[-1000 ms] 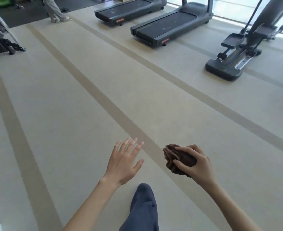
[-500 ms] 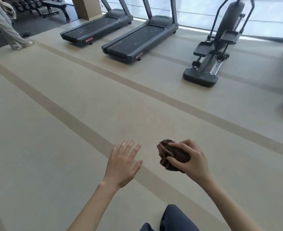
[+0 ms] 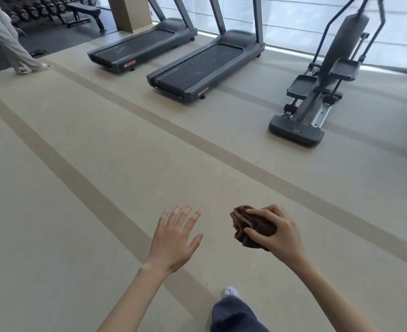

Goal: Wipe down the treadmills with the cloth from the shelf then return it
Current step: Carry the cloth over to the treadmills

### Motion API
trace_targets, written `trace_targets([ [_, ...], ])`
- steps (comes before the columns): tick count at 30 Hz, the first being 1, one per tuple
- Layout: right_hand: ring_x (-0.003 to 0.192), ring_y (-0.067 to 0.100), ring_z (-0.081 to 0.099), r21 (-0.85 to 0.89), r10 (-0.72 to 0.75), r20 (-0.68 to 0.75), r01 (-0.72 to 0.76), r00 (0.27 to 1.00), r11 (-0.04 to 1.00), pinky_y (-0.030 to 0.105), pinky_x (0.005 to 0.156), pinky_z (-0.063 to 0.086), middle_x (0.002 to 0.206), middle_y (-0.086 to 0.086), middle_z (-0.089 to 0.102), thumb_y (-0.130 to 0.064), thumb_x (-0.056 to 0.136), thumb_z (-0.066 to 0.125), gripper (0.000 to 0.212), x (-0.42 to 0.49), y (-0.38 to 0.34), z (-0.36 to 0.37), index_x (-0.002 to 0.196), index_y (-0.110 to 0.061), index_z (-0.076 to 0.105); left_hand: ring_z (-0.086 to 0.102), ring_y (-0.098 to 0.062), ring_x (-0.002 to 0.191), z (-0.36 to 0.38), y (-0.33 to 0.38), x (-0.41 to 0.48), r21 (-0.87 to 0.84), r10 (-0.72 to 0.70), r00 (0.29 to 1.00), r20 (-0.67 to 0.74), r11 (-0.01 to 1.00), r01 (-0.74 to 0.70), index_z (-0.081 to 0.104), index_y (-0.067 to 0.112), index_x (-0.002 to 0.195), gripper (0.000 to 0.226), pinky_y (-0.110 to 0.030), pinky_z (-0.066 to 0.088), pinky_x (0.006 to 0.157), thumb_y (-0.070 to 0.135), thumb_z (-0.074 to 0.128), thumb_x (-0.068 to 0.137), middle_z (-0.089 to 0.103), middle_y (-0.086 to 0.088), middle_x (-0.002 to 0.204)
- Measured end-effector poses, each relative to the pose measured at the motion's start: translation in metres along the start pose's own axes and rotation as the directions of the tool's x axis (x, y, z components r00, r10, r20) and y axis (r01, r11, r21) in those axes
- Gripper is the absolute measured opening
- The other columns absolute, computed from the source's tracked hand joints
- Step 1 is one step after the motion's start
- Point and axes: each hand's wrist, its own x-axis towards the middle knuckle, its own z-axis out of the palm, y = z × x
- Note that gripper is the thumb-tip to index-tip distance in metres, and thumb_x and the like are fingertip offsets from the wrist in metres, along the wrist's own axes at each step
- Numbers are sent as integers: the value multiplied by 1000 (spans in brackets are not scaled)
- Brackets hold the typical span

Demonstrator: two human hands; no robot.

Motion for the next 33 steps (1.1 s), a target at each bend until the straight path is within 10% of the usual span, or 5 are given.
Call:
trace_targets([
  [33,91,10,55,27,17,-82,-15,996,1000,41,85,45,91,-12,58,-24,67,85,39,510,50,86,102,-34,71,57,-23,115,-65,-186,491,-37,143,968,-206,987,-154,65,20,119,46,-44,44,98,41,40,87,64,0,120],
])
